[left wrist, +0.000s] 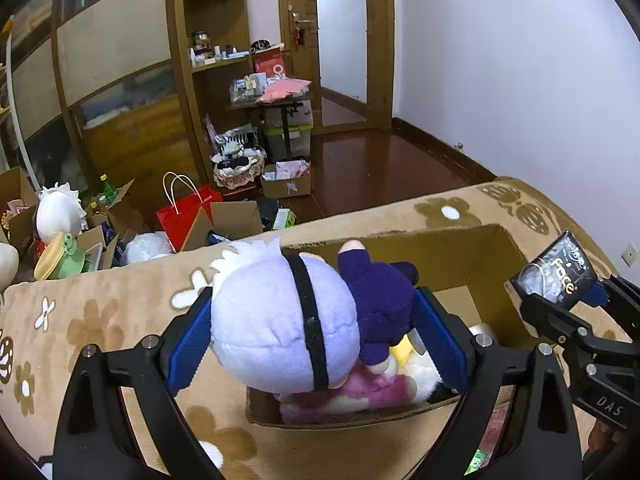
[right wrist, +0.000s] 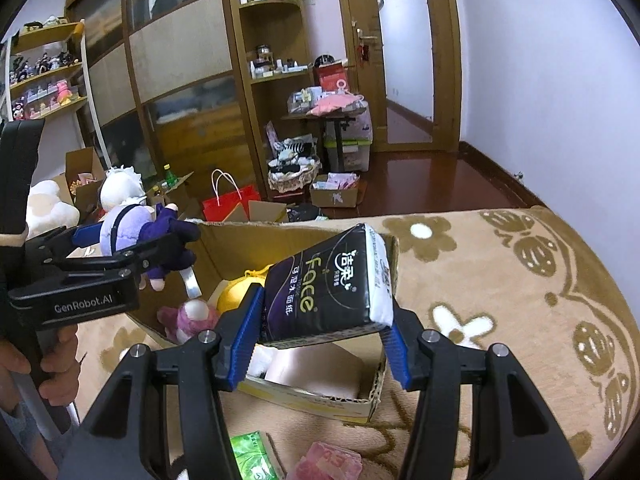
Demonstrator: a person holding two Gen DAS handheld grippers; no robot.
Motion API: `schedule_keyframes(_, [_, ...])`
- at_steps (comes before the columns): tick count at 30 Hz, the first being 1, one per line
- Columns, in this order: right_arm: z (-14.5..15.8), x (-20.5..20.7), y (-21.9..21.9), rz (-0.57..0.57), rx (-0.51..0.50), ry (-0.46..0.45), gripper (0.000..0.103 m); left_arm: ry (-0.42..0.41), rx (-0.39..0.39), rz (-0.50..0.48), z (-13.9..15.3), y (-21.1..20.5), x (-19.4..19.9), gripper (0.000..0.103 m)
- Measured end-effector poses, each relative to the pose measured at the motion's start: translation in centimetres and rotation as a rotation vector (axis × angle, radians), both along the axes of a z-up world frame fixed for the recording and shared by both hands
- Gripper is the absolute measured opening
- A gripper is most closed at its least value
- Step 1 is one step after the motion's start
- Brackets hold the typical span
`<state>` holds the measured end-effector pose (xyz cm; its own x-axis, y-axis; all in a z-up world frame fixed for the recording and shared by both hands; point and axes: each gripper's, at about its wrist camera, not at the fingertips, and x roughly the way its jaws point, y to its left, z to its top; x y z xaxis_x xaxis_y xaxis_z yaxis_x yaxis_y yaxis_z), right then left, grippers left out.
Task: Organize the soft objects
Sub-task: 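Lift and carry the plush and Face tissue pack over the box with both tools, then open both tools to drop the plush and tissue pack into the box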
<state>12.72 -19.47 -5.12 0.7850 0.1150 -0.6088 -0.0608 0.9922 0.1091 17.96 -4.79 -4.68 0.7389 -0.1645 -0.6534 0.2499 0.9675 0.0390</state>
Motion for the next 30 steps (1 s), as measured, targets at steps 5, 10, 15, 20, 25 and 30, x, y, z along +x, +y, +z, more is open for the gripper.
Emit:
schedule_keyframes(5, [-0.9, 0.3, 0.3, 0.017, -0.004, 0.029, 0.059, 0.007, -0.004, 0.008, -0.8, -0.1, 0.2, 0.093])
schedule_keyframes(10, [-1.6, 0.3, 0.7, 0.032, -0.014, 0.047, 0.059, 0.029, -0.011, -0.002, -1.4, -0.1, 0.4, 0.094])
schedule_keyframes(15, [-1.6, 0.1, 0.9, 0.037, -0.029, 0.047, 0.059, 0.041, -0.015, -0.008, -1.5, 0.0, 0.4, 0.094])
schedule_keyframes(20, [-1.6, 0.0, 0.9, 0.037, -0.028, 0.050, 0.059, 0.069, -0.007, -0.003, -1.9, 0.1, 0.8, 0.094])
schedule_keyframes(25, [-1.6, -0.1, 1.1, 0.048, -0.021, 0.046, 0.064, 0.088, -0.020, 0.024, -2.1, 0.7, 1.1, 0.098])
schedule_keyframes(30, [-1.6, -0.6, 1.3, 0.047, -0.021, 0.036, 0.073, 0.073, -0.012, 0.038, -1.7, 1.1, 0.9, 0.100])
